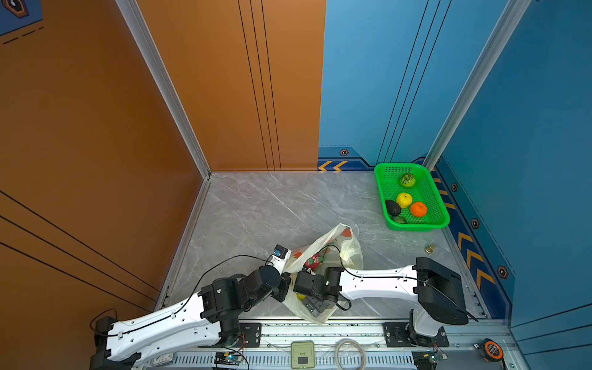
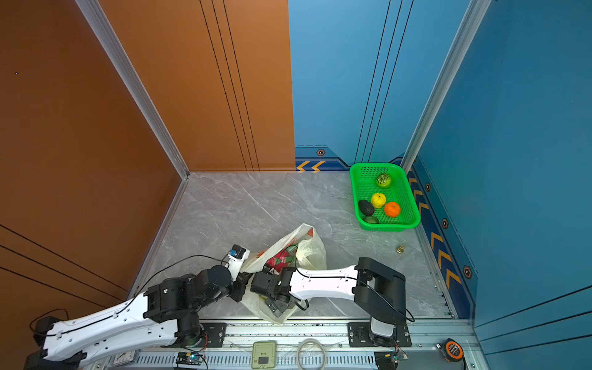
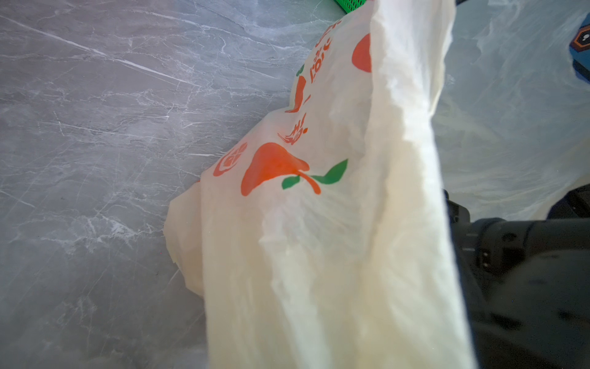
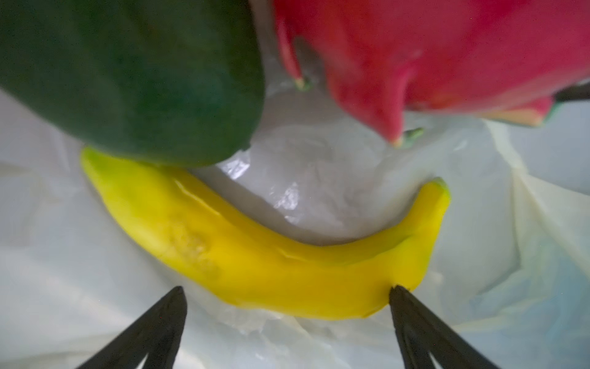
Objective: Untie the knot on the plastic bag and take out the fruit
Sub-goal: 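Lower the right gripper into the bag toward the yellow banana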
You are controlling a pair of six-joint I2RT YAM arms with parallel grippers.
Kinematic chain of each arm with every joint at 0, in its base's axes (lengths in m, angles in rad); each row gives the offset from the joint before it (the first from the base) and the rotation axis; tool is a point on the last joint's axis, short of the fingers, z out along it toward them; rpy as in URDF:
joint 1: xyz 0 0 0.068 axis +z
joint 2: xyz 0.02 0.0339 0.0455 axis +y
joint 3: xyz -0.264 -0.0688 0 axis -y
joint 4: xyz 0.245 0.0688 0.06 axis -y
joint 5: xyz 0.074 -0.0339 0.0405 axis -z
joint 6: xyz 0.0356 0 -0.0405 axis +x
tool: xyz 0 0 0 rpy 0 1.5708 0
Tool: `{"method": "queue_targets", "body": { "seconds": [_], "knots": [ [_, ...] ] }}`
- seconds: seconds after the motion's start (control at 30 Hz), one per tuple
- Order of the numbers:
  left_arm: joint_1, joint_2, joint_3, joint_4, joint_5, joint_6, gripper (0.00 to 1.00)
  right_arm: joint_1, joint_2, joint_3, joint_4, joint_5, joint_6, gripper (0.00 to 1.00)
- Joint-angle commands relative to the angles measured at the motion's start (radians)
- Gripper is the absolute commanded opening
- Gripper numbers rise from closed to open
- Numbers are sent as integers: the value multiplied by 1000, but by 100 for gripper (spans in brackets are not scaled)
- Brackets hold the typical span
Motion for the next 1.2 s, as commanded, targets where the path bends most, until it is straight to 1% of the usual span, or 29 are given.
{"method": "queue_targets", "body": {
  "seconds": [0.0,0.1,0.17,0.23,0.37,0.47,0.6,0.67,0.7,0.83,1.0,1.17],
  "knots": [
    [-7,-11,-8,-20,21,12,0,-45,-24,-13,2,55,68,97],
    [-6,-12,-7,-21,22,18,0,-71,-40,-21,20,31,100,96],
    [-7,-12,-7,-20,22,23,0,-70,-43,-8,19,17,88,96],
    [-7,-12,-5,-21,19,26,0,-61,-41,5,19,-2,51,95],
    [-8,-14,0,-20,17,28,0,-25,-28,18,14,-37,-63,95],
    [-6,-14,2,-19,12,31,0,-45,-12,8,-6,-87,-71,94],
    [-7,-15,1,-18,13,25,0,-60,-26,13,-12,-38,-23,94],
    [-9,-15,-1,-19,13,22,0,-68,-38,23,-9,-26,-4,95],
    [-8,-17,-1,-18,11,22,0,-77,-45,26,-7,-33,10,96],
    [-8,-14,7,-19,8,25,0,-136,-73,33,-12,-118,98,95],
    [-11,-11,14,-15,9,22,0,-191,-119,20,-30,-180,226,96],
    [-18,-5,15,-6,16,16,0,-195,-113,16,-26,-210,373,95]
  ]
}}
